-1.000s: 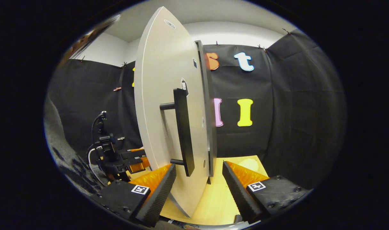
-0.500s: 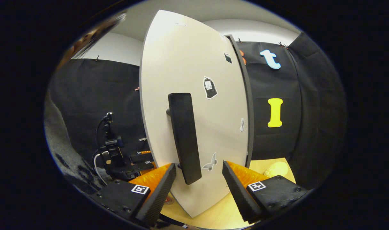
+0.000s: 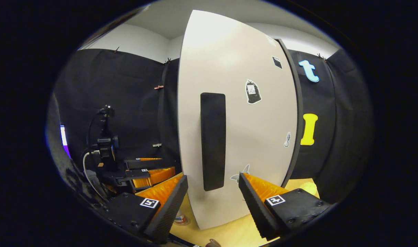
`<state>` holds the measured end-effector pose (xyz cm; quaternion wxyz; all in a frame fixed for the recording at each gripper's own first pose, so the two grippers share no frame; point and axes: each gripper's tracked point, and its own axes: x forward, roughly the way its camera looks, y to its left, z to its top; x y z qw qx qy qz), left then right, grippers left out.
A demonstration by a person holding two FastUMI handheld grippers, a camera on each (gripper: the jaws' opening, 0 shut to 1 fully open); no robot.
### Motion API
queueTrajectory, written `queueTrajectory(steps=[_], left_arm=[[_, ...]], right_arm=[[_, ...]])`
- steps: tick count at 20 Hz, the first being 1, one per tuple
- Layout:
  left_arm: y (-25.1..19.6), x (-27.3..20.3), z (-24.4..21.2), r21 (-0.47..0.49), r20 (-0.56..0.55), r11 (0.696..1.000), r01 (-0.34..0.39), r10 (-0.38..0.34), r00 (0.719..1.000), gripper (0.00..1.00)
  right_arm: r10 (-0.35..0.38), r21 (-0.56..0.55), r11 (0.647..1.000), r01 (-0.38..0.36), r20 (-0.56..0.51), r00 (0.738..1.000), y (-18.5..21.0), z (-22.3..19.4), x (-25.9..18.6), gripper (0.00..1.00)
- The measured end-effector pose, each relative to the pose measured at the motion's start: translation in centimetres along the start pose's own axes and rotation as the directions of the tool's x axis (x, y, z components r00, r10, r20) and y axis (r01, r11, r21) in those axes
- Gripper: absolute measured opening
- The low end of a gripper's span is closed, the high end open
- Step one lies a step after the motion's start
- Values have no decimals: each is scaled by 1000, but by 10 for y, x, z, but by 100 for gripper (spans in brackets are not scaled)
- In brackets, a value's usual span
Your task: Open the cabinet door with the right hand, grasp the bottle in the cabinet with the left hand and place it on the coaster, then close the cabinet door with the right hand.
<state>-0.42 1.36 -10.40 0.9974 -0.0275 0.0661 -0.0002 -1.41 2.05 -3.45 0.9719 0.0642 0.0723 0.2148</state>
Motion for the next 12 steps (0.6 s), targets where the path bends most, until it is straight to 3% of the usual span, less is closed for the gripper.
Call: queueTrajectory(steps=[5,10,12], left_arm=[[13,-18,1,24,2,999,-47,47,999,98],[1,-21,3,17,1,998,-52,52,999,98],[-10,-20,7,14,8,999,-41,41,999,98]], right_arm=[[-3,3,1000,3,8,1000,-7,3,8,97],[-182,-3,983,182,69,981,-55,8,10,97],[-224,22,975,222,99,970,-68,6,18,97]])
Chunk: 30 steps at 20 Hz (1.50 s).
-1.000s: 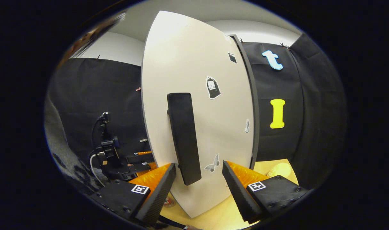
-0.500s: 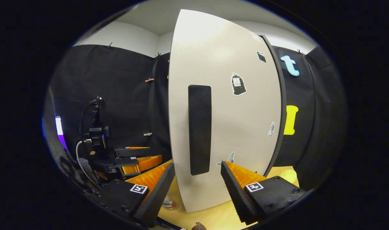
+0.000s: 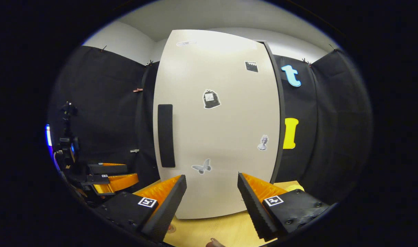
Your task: Open the cabinet door with the right hand, grasp the bottle in the cabinet with the left hand and place it on the coaster, then close the cabinet door with the right hand.
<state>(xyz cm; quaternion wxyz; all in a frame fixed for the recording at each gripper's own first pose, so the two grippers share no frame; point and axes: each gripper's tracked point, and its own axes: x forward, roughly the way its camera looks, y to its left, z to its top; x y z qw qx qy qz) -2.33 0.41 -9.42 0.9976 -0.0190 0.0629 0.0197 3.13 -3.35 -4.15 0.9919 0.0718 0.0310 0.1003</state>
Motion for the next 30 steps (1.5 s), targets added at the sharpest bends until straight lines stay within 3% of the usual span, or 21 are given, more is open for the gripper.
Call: queueTrajectory(steps=[4,7,11,18,30], left_arm=[[-23,5,2,-18,5,1000,12,-12,1000,98],[-32,11,1,-38,-2,999,6,-6,1000,98],[-42,21,7,-46,15,999,-1,2,1000,98],[-61,37,12,-29,35,999,17,-16,999,98],[-68,46,13,-7,49,1000,28,-27,998,98]], right_arm=[[-46,31,999,43,89,995,-18,5,6,97],[-59,-34,997,65,144,988,-30,11,10,97],[-47,-7,999,49,139,989,-37,10,11,97],[-86,-4,996,87,153,985,-66,19,2,97],[-125,-55,990,128,60,990,-76,6,-12,97]])
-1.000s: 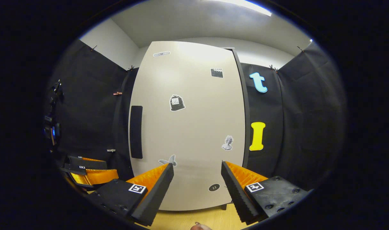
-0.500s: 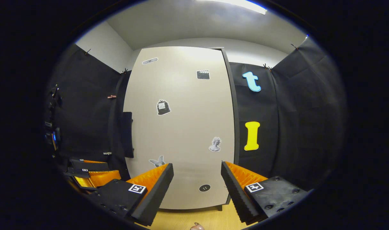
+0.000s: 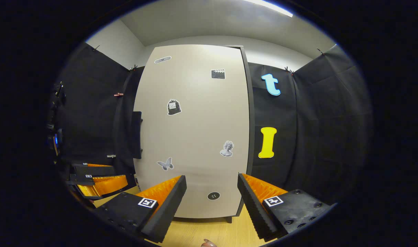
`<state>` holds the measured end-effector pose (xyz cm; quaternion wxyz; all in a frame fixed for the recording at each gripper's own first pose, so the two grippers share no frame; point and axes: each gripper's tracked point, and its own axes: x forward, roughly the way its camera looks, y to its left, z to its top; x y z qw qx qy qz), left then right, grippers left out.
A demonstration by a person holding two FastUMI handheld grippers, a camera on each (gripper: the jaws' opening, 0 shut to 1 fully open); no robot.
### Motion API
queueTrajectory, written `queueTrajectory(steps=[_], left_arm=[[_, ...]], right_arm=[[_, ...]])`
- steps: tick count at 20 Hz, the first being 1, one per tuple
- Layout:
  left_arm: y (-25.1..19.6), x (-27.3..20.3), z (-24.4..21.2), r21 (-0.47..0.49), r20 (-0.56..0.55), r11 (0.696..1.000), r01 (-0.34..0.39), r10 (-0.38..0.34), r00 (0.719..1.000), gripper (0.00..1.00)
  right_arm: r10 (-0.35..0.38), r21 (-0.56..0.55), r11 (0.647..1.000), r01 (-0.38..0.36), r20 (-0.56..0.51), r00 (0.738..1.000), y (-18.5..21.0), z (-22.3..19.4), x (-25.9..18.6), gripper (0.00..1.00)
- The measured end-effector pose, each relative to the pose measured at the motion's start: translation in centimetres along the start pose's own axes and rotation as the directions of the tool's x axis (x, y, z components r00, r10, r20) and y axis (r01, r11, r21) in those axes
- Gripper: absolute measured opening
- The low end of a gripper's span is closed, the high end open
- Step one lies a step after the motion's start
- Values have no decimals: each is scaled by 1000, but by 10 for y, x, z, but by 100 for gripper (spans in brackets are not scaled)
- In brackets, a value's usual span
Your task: Open the cabinet door with the right hand, grasp the bottle in the cabinet with the left hand and place it on the coaster, then close the cabinet door with the right hand.
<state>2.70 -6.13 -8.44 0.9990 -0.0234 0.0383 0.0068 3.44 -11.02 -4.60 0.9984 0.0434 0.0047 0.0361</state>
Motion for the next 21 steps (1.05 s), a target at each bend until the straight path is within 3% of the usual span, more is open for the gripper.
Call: queueTrajectory(steps=[3,13,17,21], left_arm=[[-1,0,-1,0,-6,1000,5,-5,1000,98],[-3,-2,-1,4,-14,1000,12,-12,1000,98],[-3,-2,-1,6,-13,1000,12,-12,1000,98],[-5,-2,-1,6,-12,1000,15,-15,1000,98]], right_arm=[[-12,-25,1000,12,-11,1000,0,0,-4,97],[103,-27,995,-101,75,992,23,22,-21,97],[95,-3,995,-95,84,992,19,27,-26,98],[86,-50,995,-82,75,994,15,26,-28,98]])
